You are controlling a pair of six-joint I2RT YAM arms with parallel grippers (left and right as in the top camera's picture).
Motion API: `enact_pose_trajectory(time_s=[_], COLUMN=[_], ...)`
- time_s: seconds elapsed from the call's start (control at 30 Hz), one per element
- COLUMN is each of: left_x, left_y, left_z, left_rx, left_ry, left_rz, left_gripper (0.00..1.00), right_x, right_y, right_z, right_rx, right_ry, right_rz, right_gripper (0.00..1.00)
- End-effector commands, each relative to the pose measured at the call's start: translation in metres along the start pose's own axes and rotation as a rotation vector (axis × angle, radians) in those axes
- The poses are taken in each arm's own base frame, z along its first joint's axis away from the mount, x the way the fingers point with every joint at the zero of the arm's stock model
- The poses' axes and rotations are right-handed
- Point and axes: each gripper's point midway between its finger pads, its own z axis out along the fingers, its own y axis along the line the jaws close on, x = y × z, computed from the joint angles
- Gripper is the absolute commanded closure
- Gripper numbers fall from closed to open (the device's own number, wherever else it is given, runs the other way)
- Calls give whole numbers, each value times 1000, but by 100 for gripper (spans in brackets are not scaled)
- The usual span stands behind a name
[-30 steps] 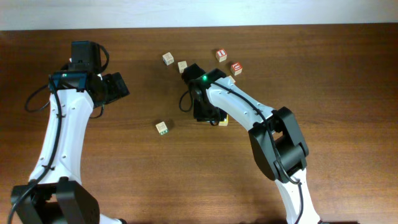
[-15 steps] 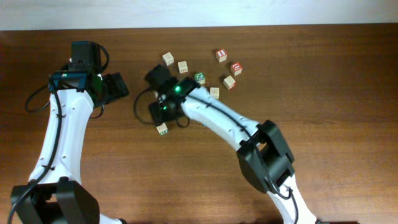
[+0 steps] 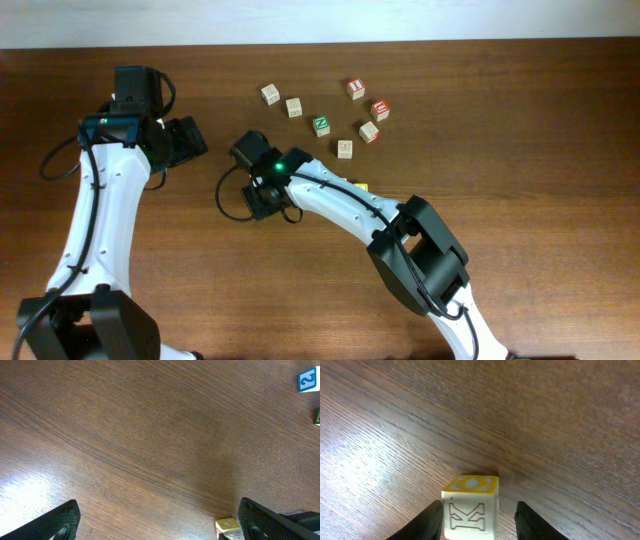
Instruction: Rotate 3 blocks
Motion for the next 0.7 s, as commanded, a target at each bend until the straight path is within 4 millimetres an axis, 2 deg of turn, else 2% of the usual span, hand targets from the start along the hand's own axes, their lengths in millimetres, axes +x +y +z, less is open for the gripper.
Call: enact_pose_trajectory(time_s=[0.0, 0.07, 0.17, 0.3, 0.43, 0.67], left_x=[-6, -6, -6, -6, -6, -6], left_y=[1, 1, 1, 1, 1, 1], left_z=[-2, -2, -2, -2, -2, -2], left_rx=[-10, -10, -10, -10, -10, -10], left_ry=[-16, -16, -16, -16, -16, -16], left_rz=[-11, -12, -11, -11, -11, -11], left_gripper=[1, 1, 1, 1, 1, 1], right_x=[5, 3, 0, 12, 25, 34], right_y=[-3, -11, -34, -90, -124, -137], right_z=[5, 4, 2, -7, -14, -19], right_rx=[25, 70, 141, 211, 259, 287], right_ry=[7, -7, -21, 53, 112, 143], right_rz=[8, 35, 147, 378, 484, 518], right_gripper=[59, 62, 68, 68, 68, 67])
